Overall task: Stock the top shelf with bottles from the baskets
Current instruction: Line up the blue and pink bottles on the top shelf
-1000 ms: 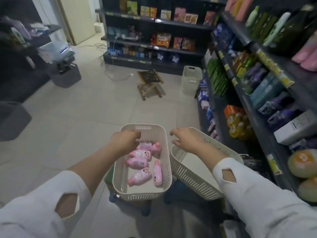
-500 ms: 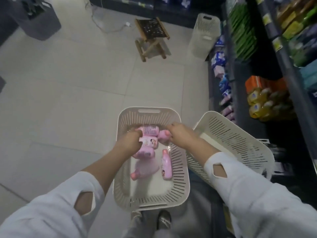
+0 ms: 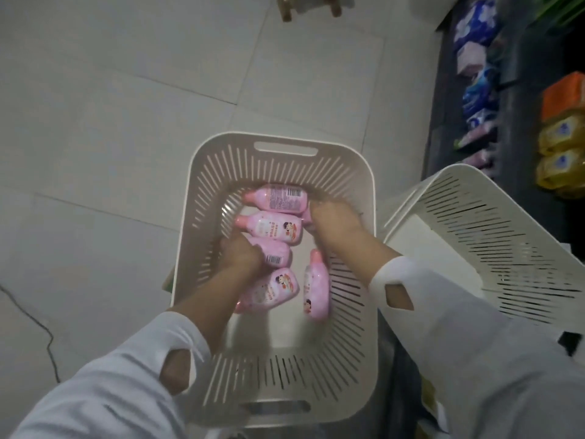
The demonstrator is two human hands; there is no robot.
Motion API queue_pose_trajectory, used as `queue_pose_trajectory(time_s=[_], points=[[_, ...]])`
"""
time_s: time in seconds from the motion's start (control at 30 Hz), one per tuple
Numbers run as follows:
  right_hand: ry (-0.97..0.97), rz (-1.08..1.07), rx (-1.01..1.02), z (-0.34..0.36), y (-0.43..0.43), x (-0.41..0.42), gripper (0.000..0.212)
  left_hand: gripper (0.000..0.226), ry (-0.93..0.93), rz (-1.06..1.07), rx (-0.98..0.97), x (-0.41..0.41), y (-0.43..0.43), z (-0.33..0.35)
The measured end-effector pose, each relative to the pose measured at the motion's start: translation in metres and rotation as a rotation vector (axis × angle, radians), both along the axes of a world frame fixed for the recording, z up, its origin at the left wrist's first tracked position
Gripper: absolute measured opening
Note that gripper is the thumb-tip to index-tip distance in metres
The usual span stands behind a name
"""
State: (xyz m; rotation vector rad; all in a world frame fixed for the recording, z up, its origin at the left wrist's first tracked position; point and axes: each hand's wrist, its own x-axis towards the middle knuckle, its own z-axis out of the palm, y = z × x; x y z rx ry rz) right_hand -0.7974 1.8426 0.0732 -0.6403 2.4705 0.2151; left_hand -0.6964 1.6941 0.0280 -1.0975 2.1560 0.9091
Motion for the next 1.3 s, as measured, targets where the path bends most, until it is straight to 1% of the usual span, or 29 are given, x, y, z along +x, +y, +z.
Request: queue_pose_trajectory(time_s=[0.07,0.2,0.27,0.3,0.37,0.47,0.53,0.57,0.63,0.67,0.73,0.8,0.83,0.9,0.93,1.0,1.03,1.13,1.17,1.3], points=[[0.029,0.031,0.007,-0.01,0.001,-0.004,0.038,0.029,-0.031,0.084,0.0,0.0,0.002,-0.016],[0.059,0.088,0.017,-0.015,0.002,-0.008,0.034,0.046,-0.037,0.248,-0.028,-0.002,0.003,-0.023],[0.087,0.102,0.026,-0.015,0.002,-0.008,0.034,0.044,0.011,0.29,-0.033,-0.007,0.005,-0.018],[0.102,0.108,0.022,-0.015,0.003,-0.008,0.035,0.039,0.044,0.284,-0.015,-0.009,0.006,-0.017],[0.106,0.11,0.024,-0.014,0.003,-0.007,0.035,0.022,0.123,0.281,0.044,-0.01,0.012,-0.01],[0.086,0.074,0.02,-0.011,0.003,-0.006,0.038,0.004,0.253,0.333,0.13,-0.007,0.017,-0.003],[0.07,0.05,0.012,-0.009,0.003,-0.003,0.039,0.027,0.295,0.387,0.244,-0.003,0.019,0.002],[0.063,0.042,0.004,-0.01,0.003,-0.002,0.039,0.03,0.305,0.461,0.318,-0.002,0.018,0.008],[0.052,-0.002,-0.026,-0.008,0.003,-0.001,0.04,0.018,0.29,0.567,0.446,-0.001,0.016,0.015],[0.046,-0.038,-0.046,-0.007,0.003,-0.001,0.041,0.012,0.293,0.56,0.46,-0.001,0.015,0.018],[0.046,-0.085,-0.072,-0.003,0.003,0.0,0.045,0.008,0.293,0.481,0.414,-0.001,0.014,0.019],[0.039,-0.11,-0.086,0.0,0.004,0.002,0.043,0.012,0.249,0.371,0.326,-0.003,0.013,0.017],[0.037,-0.124,-0.099,0.001,0.004,0.003,0.04,0.016,0.222,0.278,0.271,-0.005,0.013,0.017],[0.047,-0.129,-0.119,0.002,0.003,0.005,0.038,0.026,0.162,0.011,0.141,-0.008,0.014,0.022],[0.056,-0.119,-0.123,0.003,0.003,0.007,0.038,0.032,0.156,-0.072,0.1,-0.01,0.015,0.023],[0.068,-0.1,-0.128,0.005,0.004,0.01,0.039,0.039,0.135,-0.127,0.073,-0.015,0.015,0.024],[0.07,-0.105,-0.139,0.007,0.004,0.01,0.039,0.038,0.13,-0.144,0.062,-0.017,0.015,0.025],[0.069,-0.144,-0.201,0.015,0.007,0.012,0.039,0.027,0.167,-0.209,0.057,-0.021,0.017,0.029],[0.07,-0.147,-0.21,0.019,0.007,0.012,0.039,0.026,0.175,-0.244,0.049,-0.021,0.018,0.032],[0.049,-0.142,-0.216,0.05,0.009,0.019,0.037,0.03,0.199,-0.471,-0.046,-0.016,0.024,0.062]])
